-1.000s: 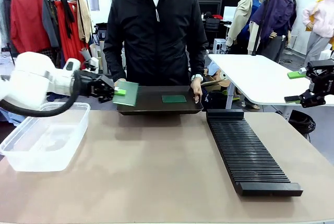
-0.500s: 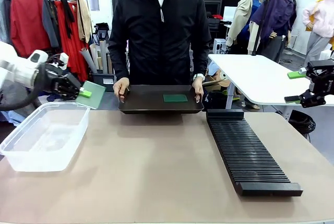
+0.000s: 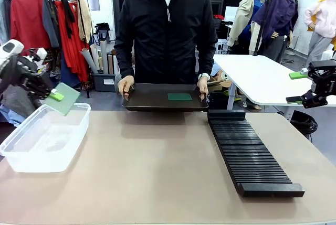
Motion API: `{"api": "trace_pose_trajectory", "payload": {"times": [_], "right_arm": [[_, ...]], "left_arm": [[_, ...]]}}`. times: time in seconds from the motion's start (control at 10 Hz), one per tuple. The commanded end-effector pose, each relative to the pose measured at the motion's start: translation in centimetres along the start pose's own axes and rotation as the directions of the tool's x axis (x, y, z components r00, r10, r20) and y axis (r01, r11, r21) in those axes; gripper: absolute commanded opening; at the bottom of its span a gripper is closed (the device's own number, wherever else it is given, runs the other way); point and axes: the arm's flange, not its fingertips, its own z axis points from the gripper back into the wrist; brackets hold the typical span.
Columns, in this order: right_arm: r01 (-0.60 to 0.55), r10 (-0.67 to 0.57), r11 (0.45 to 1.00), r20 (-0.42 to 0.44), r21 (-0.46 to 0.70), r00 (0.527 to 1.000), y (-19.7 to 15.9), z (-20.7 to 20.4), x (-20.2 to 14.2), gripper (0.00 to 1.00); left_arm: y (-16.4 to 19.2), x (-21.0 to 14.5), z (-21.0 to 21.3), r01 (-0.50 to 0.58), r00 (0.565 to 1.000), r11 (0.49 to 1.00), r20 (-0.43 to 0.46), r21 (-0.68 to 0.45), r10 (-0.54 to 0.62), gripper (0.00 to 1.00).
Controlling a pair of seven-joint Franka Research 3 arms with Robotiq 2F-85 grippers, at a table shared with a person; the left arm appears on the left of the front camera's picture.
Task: Sort PCBs into racks and boxes based on the side picked up.
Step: If the short side of the Blank PCB is picked up, insert it into the PCB Rack ; if the long side is picked up, place it in the Organizing box.
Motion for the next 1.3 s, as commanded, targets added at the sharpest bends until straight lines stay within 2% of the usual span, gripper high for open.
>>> {"api": "trace_pose_trajectory", "payload": {"times": [0.0,0.2,0.5,1.1,1.2], "right_arm": [[-0.005,0.005,1.0,0.007,-0.007,1.0,0.3,0.0,0.1,1.0],[-0.005,0.005,1.0,0.007,-0.007,1.0,0.3,0.0,0.1,1.0],[-0.005,0.005,1.0,0.007,-0.007,1.0,0.3,0.0,0.1,1.0],[-0.005,0.005,1.0,0.007,-0.007,1.0,0.3,0.0,0.1,1.0],[-0.005,0.005,1.0,0.007,-0.007,1.0,0.3,0.0,0.1,1.0]], "left_arm": [[-1.5,-2.0,0.9,-0.061,0.997,0.98,-0.025,0.191,0.067,0.0],[-1.6,-1.9,0.9,-0.063,0.998,0.955,0.016,0.288,0.061,0.0],[-1.0,-1.9,-0.9,-0.096,0.993,0.909,-0.023,0.406,0.115,0.0],[0.6,-1.3,-5.0,-0.108,0.98,0.896,-0.105,0.431,0.169,0.0],[0.9,-1.2,-5.7,-0.117,0.98,0.891,-0.096,0.44,0.176,0.0]]}}
